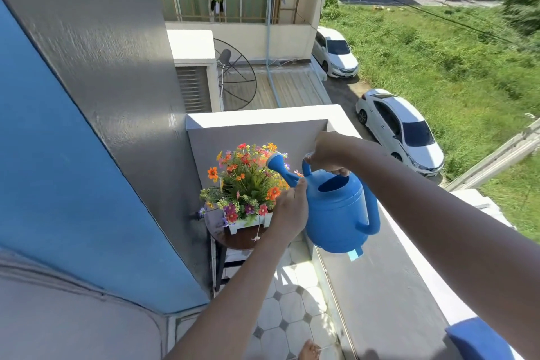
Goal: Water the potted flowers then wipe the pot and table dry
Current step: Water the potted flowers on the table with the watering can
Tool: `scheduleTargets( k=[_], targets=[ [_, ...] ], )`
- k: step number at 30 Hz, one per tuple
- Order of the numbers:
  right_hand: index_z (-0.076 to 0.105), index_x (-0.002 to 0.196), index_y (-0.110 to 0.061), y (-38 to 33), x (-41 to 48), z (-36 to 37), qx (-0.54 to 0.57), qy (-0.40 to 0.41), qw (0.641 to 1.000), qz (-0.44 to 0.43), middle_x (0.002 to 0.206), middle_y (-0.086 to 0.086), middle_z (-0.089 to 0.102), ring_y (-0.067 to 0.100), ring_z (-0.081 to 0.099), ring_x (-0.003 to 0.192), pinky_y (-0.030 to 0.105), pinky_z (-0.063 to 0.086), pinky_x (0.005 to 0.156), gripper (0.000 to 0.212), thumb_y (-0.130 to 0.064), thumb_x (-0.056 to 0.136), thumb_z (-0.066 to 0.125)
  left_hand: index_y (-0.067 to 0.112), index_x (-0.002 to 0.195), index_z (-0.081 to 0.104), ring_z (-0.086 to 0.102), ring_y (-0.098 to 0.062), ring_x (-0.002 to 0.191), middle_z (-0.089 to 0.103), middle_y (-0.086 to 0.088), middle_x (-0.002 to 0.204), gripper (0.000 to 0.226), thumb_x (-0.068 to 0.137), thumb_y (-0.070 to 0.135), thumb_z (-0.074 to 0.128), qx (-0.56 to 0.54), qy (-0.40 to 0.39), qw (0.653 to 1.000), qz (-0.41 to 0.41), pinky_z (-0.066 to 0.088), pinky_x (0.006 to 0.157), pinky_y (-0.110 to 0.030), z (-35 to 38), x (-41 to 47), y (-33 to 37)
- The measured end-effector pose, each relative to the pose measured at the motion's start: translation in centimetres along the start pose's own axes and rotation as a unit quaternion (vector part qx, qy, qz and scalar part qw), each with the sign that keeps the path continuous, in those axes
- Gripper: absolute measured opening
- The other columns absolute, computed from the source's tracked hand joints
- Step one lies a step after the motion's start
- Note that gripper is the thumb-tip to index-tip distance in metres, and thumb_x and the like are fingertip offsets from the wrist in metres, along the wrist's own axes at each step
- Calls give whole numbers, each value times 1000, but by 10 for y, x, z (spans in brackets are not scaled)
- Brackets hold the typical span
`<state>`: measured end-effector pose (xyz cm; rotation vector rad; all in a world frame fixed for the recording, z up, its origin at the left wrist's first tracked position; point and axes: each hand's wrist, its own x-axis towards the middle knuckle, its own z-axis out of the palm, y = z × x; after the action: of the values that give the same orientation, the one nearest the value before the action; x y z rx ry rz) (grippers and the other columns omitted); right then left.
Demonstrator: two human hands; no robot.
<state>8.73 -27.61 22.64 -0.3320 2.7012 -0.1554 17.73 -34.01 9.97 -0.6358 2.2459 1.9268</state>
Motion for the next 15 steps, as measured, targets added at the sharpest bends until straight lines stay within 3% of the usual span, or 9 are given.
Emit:
scheduleTargets(
  k=[5, 12, 15],
  targets=[
    [61, 83, -2, 13, -6, -5, -4, -13, 1000, 13, 52, 10, 55, 10, 43, 17, 12, 34, 31, 26, -23, 98, 56, 16, 131, 55, 59, -32, 118, 61, -12, 130, 81, 81, 72, 24, -2, -18, 1000, -9, 50, 98, -49, 15, 1, 2],
    [55, 70, -5, 22, -11, -4, 2, -16, 1000, 18, 43, 5, 51, 10, 40, 18, 16, 37, 36, 38, -28, 99, 57, 11, 127, 57, 60, -34, 115, 63, -15, 126, 69, 92, 63, 27, -4, -24, 1000, -14, 49, 97, -49, 22, -10, 4],
    [60, 76, -3, 20, -16, -2, 7, -22, 1000, 13, 36, 3, 50, 11, 42, 19, 16, 38, 37, 37, -31, 100, 57, 11, 128, 57, 60, -33, 115, 63, -14, 126, 67, 94, 60, 27, 1, -16, 1000, -12, 49, 97, -48, 20, -15, 2]
  ],
)
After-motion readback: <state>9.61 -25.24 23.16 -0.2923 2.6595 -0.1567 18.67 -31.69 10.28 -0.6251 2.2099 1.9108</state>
